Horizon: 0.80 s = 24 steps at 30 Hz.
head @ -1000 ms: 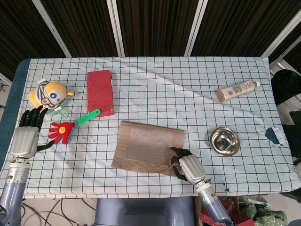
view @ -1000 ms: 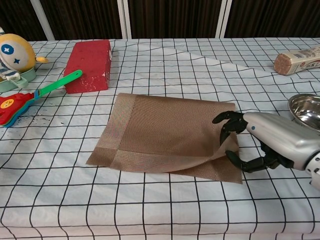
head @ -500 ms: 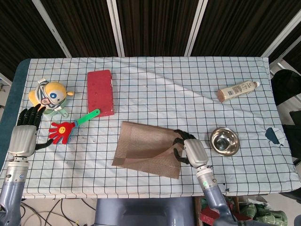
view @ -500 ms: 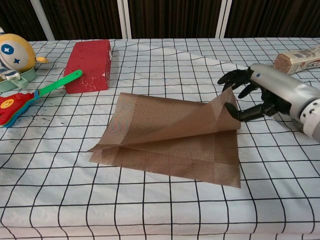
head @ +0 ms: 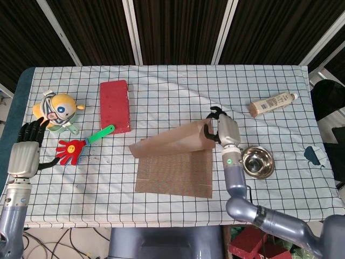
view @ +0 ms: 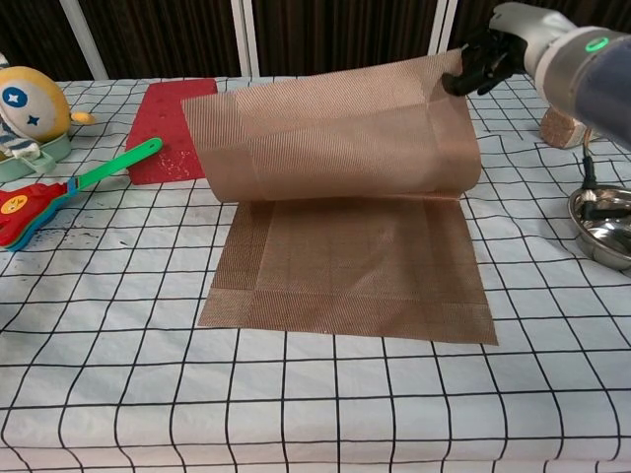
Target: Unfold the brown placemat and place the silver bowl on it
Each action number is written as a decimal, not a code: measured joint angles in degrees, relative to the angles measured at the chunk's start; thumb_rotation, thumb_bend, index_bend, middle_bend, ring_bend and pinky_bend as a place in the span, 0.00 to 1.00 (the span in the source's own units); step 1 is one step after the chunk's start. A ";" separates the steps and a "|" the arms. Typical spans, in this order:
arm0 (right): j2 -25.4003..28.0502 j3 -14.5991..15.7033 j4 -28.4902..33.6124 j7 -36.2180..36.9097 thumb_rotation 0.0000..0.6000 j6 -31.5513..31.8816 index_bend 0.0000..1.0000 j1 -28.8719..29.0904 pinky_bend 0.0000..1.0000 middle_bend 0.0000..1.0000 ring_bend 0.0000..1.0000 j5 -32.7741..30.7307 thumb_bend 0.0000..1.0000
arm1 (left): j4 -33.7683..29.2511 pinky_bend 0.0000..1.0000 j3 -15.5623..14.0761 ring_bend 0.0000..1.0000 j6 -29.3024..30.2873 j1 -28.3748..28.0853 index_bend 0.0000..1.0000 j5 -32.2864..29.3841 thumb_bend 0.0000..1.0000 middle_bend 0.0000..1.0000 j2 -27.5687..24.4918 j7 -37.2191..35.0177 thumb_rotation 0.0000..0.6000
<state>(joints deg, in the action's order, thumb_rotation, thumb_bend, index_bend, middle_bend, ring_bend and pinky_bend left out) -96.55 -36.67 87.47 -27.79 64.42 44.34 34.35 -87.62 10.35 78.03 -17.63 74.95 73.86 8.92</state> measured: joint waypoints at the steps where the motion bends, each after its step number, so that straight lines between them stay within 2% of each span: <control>1: -0.26 -0.68 -1.75 -0.73 1.00 -0.14 0.62 1.50 0.25 0.17 0.19 -1.15 0.50 | -0.04 0.00 0.02 0.00 -0.11 -0.03 0.00 -0.09 0.03 0.00 -0.03 -0.02 1.00; 6: -2.03 -3.34 -12.10 -3.84 1.00 -1.44 0.62 8.98 0.25 0.17 0.19 -5.20 0.49 | -0.14 0.00 0.18 0.00 -0.41 -0.16 0.00 -0.49 0.03 0.00 -0.16 -0.18 1.00; 11: -3.93 -4.71 -21.42 -5.47 1.00 -3.41 0.61 14.25 0.24 0.17 0.18 -7.93 0.44 | -0.12 0.00 0.47 0.00 -0.40 -0.22 0.00 -0.73 0.03 0.00 -0.26 -0.62 1.00; 12: -4.41 -4.95 -23.65 -5.65 1.00 -4.08 0.55 15.20 0.23 0.16 0.18 -8.50 0.40 | -0.05 0.00 0.59 0.00 -0.30 -0.21 0.00 -0.81 0.03 0.00 -0.25 -0.82 1.00; 14: -5.09 -5.29 -26.82 -5.73 1.00 -5.29 0.31 16.75 0.22 0.11 0.15 -9.40 0.27 | 0.02 0.00 0.75 0.00 -0.26 -0.19 0.00 -1.05 0.03 0.00 -0.25 -1.17 1.00; 16: -5.75 -5.43 -29.93 -5.94 1.00 -7.05 0.11 18.38 0.21 0.08 0.13 -10.56 0.18 | 0.06 0.00 0.84 0.00 -0.39 -0.21 0.00 -1.31 0.03 0.00 -0.29 -1.26 1.00; 17: -5.95 -5.37 -30.79 -6.14 1.00 -7.86 0.06 18.96 0.21 0.07 0.12 -11.08 0.15 | 0.06 0.00 0.84 0.00 -0.44 -0.23 0.00 -1.34 0.03 0.00 -0.30 -1.23 1.00; 19: -6.15 -4.79 -31.66 -6.94 1.00 -9.17 0.00 19.78 0.21 0.05 0.11 -12.15 0.11 | 0.05 0.00 0.79 0.00 -0.51 -0.30 0.00 -1.31 0.03 0.00 -0.26 -1.05 1.00; 24: -5.14 -2.91 -29.42 -7.51 1.00 -9.59 0.00 18.60 0.21 0.04 0.10 -12.93 0.07 | -0.13 0.00 0.60 0.00 -0.27 -0.25 0.00 -1.14 0.03 0.00 -0.21 -0.70 1.00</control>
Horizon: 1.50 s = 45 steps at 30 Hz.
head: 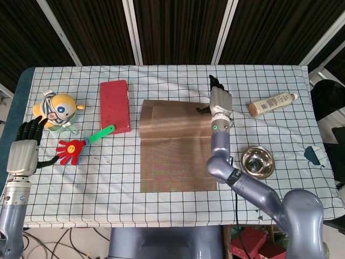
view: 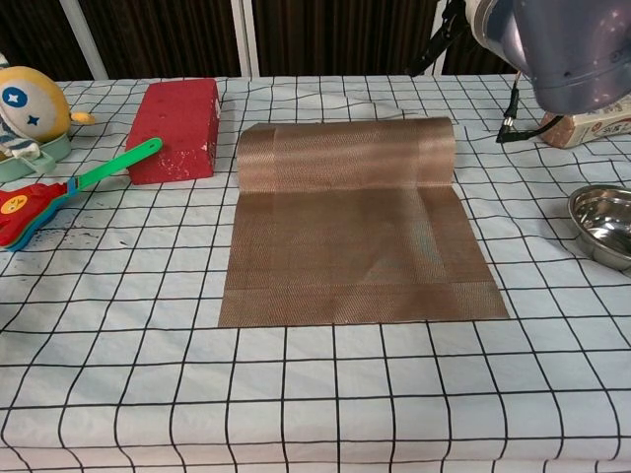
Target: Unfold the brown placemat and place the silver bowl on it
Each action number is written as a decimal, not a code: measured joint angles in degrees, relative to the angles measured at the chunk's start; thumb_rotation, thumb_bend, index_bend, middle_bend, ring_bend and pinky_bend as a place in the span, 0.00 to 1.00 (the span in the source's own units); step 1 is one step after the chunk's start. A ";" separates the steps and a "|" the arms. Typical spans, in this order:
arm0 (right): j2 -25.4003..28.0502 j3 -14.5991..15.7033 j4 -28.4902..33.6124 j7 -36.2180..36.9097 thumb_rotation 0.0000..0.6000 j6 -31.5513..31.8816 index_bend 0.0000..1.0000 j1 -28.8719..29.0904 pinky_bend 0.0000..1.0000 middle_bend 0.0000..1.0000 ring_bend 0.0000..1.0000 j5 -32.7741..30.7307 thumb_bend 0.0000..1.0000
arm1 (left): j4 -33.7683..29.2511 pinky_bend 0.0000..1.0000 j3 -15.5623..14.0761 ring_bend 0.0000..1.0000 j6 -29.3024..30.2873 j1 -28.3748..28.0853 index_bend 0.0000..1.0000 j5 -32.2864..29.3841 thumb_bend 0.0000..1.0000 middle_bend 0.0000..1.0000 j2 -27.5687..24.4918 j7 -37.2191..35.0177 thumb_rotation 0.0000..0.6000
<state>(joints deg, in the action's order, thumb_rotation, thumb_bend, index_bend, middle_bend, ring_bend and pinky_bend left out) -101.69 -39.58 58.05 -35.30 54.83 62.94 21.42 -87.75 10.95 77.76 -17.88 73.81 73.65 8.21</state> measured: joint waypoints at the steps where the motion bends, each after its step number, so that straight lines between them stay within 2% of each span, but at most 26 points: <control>1: 0.37 0.30 0.91 0.07 1.00 0.17 0.00 -0.44 0.21 0.03 0.10 0.06 0.06 | -0.02 0.00 -0.01 0.00 0.11 0.03 0.00 0.04 0.03 0.00 0.02 0.02 1.00; 7: 4.70 2.95 11.17 1.12 1.00 2.30 0.00 -4.87 0.21 0.02 0.10 2.06 0.06 | 0.02 0.00 -0.23 0.00 0.57 0.15 0.00 0.54 0.03 0.00 0.13 0.21 1.00; 11: 9.54 6.24 20.18 2.13 1.00 4.90 0.00 -9.40 0.21 0.02 0.10 6.62 0.05 | 0.12 0.00 -0.47 0.00 0.75 0.17 0.00 0.98 0.03 0.00 0.16 0.38 1.00; 16: 17.62 12.01 32.48 5.61 1.00 9.87 0.00 -17.91 0.21 0.01 0.08 17.13 0.04 | 0.32 0.00 -0.81 0.00 1.22 0.27 0.00 1.41 0.02 0.00 0.43 1.43 1.00; 22: 26.36 20.00 40.90 11.22 1.00 17.87 0.00 -29.03 0.19 0.00 0.04 30.21 0.04 | 0.36 0.00 -1.46 0.00 1.44 0.33 0.00 1.97 0.02 0.00 0.82 3.22 1.00; 27: 31.42 25.64 43.28 16.52 1.00 25.23 0.00 -37.22 0.19 0.00 0.02 38.44 0.02 | 0.64 0.00 -2.08 0.00 1.56 0.22 0.00 2.66 0.00 0.00 1.47 5.21 1.00; 36: 34.89 31.54 40.84 22.65 1.00 32.43 0.00 -45.71 0.18 0.00 0.01 48.26 0.00 | 0.87 0.00 -3.21 0.00 2.63 0.13 0.00 5.17 0.00 0.00 1.99 8.31 1.00; 40: 34.34 32.74 37.30 26.08 1.00 33.46 0.00 -47.79 0.18 0.00 0.01 49.94 0.01 | -0.04 0.00 -3.85 0.00 2.31 -0.28 0.00 6.16 0.01 0.00 1.95 11.06 1.00; 45: 33.22 32.81 33.29 31.40 1.00 32.30 0.00 -49.07 0.18 0.00 0.01 50.59 0.02 | -3.11 0.00 -4.48 0.00 -0.46 -2.02 0.00 6.76 0.01 0.00 1.65 16.60 1.00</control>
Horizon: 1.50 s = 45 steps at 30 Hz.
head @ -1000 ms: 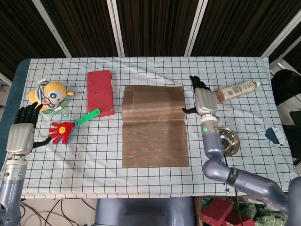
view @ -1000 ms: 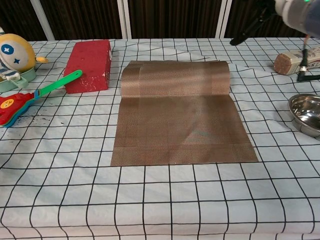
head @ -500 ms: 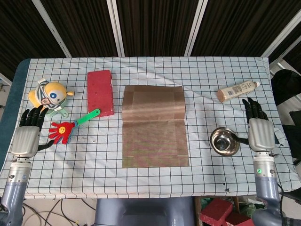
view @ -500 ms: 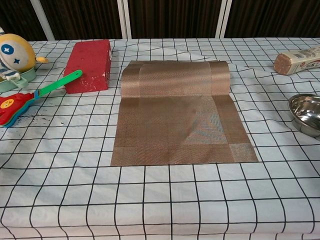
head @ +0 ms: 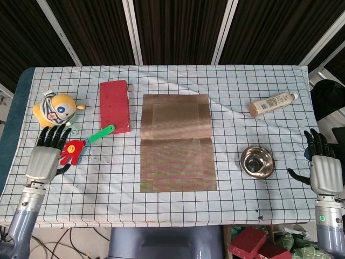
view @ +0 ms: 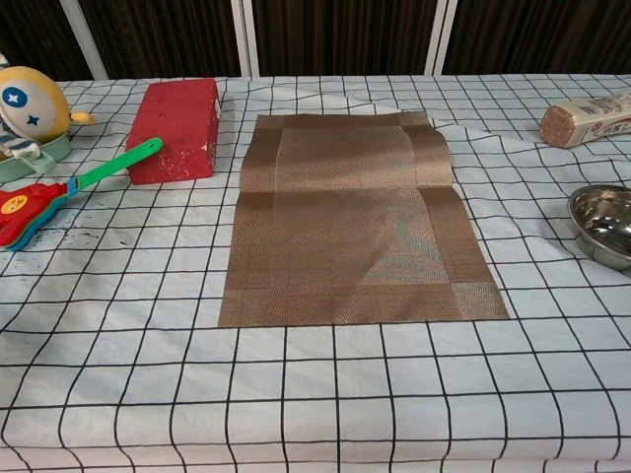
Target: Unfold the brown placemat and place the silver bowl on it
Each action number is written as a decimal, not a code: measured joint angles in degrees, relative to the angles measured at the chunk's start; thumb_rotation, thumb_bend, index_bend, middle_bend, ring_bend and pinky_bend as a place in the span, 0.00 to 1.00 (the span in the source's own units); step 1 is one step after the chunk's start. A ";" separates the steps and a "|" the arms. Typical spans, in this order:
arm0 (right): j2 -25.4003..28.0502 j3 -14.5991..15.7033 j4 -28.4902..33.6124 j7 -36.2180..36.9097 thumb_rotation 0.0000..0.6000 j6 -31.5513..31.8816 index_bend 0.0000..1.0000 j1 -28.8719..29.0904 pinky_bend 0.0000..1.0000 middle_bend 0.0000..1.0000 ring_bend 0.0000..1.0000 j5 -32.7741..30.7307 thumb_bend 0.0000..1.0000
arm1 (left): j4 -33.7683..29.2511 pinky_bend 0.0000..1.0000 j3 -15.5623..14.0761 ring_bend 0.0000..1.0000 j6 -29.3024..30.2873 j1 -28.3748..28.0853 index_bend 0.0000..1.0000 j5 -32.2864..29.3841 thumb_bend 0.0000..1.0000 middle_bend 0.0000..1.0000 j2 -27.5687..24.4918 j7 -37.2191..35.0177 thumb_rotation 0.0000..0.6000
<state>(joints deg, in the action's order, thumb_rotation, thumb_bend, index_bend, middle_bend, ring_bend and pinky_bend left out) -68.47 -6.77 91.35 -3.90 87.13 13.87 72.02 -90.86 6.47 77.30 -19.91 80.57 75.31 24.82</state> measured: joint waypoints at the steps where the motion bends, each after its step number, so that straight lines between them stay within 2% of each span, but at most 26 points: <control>1: -0.12 -0.12 -0.38 0.68 1.00 -0.41 0.00 -0.11 0.18 0.00 0.01 0.08 0.02 | -0.70 0.00 -0.04 0.00 -0.67 -0.50 0.00 0.10 0.01 0.00 0.00 1.15 1.00; 7: -0.37 -0.74 -1.59 2.65 1.00 -2.17 0.00 -0.50 0.18 0.00 0.01 0.46 0.02 | -4.28 0.00 0.08 0.00 -6.04 -4.65 0.00 0.14 0.04 0.00 0.93 8.52 1.00; 12: -0.03 -1.49 -1.49 4.70 1.00 -2.99 0.00 -0.86 0.18 0.00 0.01 0.32 0.03 | -5.44 0.00 0.29 0.00 -12.47 -8.95 0.07 -1.31 0.11 0.00 3.15 14.23 1.00; 24: 1.02 -3.78 -1.53 8.04 1.00 -4.57 0.00 -1.56 0.18 0.00 0.01 -1.71 0.03 | -3.77 0.00 -0.37 0.00 -25.95 -18.90 0.11 -6.73 0.08 0.02 11.06 24.61 1.00; 33: 0.96 -4.76 -1.94 7.57 1.00 -5.49 0.00 -1.82 0.18 0.00 0.01 -2.15 0.03 | -1.39 0.00 -2.72 0.00 -28.14 -22.04 0.11 -9.08 0.07 0.02 16.74 25.79 1.00; 45: 0.70 -5.72 -2.10 7.63 1.00 -5.85 0.00 -2.27 0.18 0.00 0.01 -2.08 0.03 | -1.58 0.00 -4.38 0.00 -26.81 -23.32 0.11 -10.12 0.07 0.02 18.13 24.98 1.00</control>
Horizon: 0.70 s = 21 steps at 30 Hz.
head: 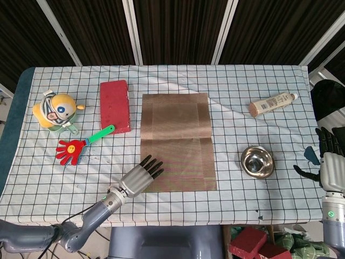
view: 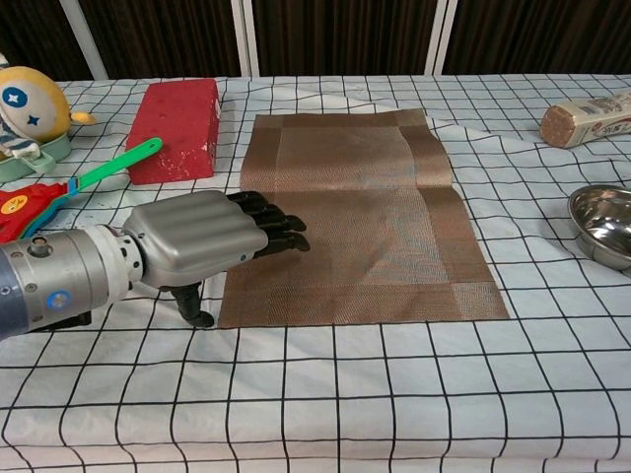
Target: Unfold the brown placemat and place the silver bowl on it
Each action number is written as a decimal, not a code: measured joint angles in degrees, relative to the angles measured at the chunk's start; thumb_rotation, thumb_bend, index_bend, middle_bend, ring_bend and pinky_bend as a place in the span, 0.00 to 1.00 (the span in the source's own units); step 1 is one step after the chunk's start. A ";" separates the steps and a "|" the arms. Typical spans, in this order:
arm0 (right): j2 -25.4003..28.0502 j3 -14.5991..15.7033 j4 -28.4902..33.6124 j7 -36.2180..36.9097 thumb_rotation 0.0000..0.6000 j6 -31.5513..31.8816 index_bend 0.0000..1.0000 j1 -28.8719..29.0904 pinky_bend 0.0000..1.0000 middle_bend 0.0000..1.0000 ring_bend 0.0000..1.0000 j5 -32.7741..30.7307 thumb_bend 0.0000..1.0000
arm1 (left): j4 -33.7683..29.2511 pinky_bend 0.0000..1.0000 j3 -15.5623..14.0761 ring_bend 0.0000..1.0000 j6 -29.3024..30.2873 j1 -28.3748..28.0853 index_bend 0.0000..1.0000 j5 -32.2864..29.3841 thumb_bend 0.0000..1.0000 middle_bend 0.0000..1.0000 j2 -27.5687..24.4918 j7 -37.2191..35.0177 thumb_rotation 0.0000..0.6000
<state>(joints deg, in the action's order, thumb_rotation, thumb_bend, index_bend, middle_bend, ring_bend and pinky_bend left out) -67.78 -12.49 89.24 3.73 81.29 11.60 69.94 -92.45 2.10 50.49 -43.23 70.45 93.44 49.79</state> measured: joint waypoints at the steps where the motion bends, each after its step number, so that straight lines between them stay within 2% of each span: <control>1: 0.00 -0.03 0.02 0.02 1.00 -0.04 0.00 -0.02 0.18 0.00 0.01 0.00 0.03 | -0.03 0.00 -0.06 0.00 0.22 -0.04 0.11 0.07 0.07 0.02 0.01 -0.10 1.00; 15: 0.02 -0.63 0.40 0.20 1.00 -0.25 0.00 -0.44 0.18 0.00 0.01 0.39 0.03 | 2.01 0.00 -1.10 0.00 1.34 -0.75 0.12 0.11 0.11 0.03 1.56 -1.84 1.00; 21: 0.01 -0.94 0.43 0.47 1.00 -0.30 0.00 -0.58 0.18 0.00 0.01 0.29 0.03 | 2.75 0.00 -1.33 0.00 1.91 -0.79 0.14 1.39 0.25 0.06 2.24 -3.69 1.00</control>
<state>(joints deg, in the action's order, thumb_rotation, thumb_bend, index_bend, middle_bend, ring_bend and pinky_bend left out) -67.77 -13.43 89.68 4.19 80.99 11.03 70.23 -89.70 0.77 52.40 -44.02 71.83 95.69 46.11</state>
